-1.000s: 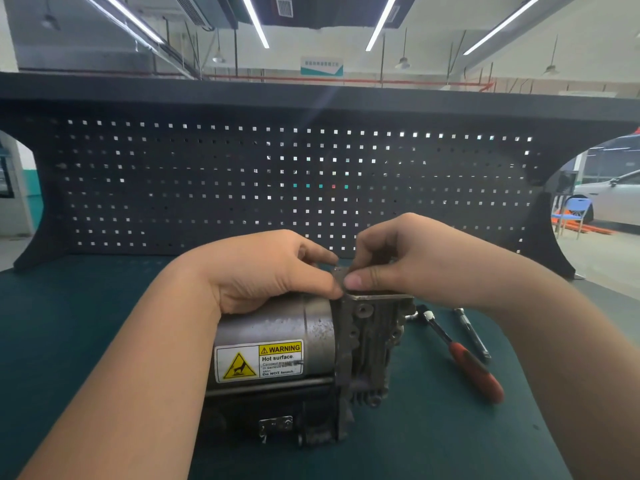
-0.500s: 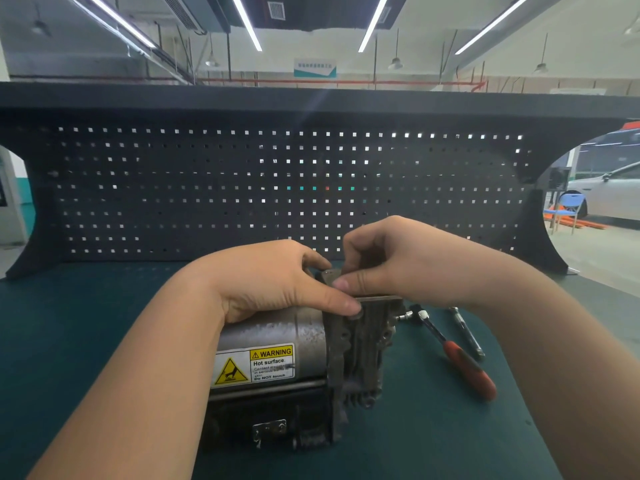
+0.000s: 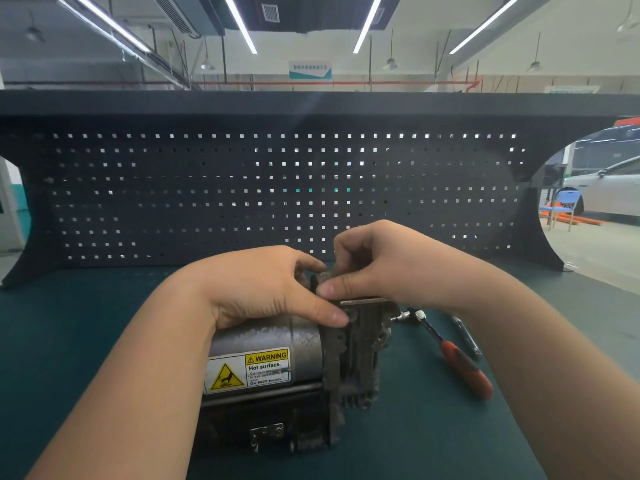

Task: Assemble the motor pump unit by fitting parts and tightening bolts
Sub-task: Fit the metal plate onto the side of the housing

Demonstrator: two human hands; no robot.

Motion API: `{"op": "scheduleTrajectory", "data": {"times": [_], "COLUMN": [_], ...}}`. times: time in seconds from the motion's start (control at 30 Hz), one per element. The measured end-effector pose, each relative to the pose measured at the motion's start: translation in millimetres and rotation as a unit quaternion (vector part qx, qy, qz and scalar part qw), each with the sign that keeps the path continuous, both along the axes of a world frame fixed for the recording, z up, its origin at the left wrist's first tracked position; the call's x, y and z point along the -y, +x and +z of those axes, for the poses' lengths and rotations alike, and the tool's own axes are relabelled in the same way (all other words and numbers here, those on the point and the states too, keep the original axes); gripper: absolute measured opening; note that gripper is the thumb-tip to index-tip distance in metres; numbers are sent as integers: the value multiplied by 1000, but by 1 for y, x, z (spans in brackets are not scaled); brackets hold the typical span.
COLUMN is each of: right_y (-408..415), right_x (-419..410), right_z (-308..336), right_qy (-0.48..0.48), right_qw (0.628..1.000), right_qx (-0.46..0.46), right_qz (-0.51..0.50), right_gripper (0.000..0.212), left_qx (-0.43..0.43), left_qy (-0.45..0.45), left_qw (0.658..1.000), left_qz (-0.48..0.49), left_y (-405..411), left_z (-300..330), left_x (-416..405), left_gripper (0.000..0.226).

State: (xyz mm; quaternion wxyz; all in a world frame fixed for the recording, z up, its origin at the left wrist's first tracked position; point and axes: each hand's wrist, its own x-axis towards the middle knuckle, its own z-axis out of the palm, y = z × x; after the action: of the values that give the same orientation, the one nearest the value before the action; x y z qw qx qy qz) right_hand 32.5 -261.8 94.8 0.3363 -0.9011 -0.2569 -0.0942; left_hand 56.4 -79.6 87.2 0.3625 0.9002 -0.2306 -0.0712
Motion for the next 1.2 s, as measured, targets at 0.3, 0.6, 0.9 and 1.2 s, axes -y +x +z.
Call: {"op": "scheduleTrajectory", "data": {"times": [0.3, 0.6, 0.9, 1.2], "right_y": [-1, 0, -2, -2], "right_x": [8, 9, 7, 14], "right_z": [3, 3, 1, 4], "right_qy": [-27, -25, -10, -5], "right_qw": [998, 999, 999, 999], "right_qx": [-26, -18, -15, -14], "right_qz": [44, 26, 45, 49], "right_gripper": [14, 13, 18, 2], "left_qx": [-7, -32, 279, 181], "left_qy": [-40, -242, -82, -78], "left_qw": [997, 970, 943, 973], "left_qz": [-67, 3, 159, 118], "left_y": [-1, 7, 18, 21], "left_z": [2, -3, -16, -21], "left_x": [-9, -7, 23, 19], "left_gripper": [61, 17, 18, 32]}}
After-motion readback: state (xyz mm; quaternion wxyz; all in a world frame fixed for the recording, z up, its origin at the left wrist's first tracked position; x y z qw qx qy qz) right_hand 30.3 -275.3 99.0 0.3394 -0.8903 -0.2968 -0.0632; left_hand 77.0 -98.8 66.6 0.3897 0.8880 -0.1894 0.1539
